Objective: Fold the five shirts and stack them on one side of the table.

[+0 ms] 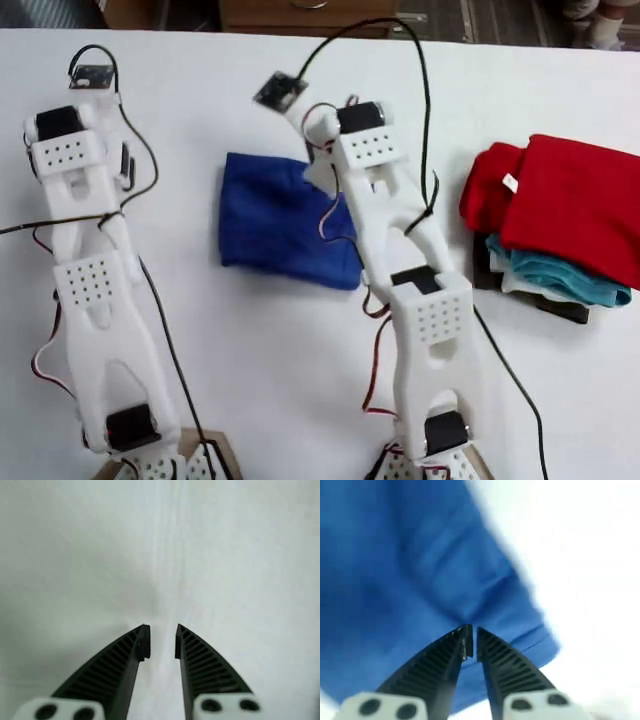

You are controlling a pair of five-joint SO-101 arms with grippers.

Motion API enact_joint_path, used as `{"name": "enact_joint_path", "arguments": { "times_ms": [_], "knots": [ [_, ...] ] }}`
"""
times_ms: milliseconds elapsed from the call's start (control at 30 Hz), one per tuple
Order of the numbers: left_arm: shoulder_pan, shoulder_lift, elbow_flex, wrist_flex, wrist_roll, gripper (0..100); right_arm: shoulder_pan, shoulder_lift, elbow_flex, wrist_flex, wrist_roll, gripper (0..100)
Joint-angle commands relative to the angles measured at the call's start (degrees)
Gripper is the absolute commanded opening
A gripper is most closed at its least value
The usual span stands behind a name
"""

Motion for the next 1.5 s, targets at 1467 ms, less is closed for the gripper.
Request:
{"name": "enact_joint_path", "arguments": {
  "times_ms": [1467],
  "knots": [
    [15.3, -27.8, 37.0, 4.2, 4.2, 23, 7.0, 24.1, -43.3, 8.0, 6.3, 22.9]
  ]
}}
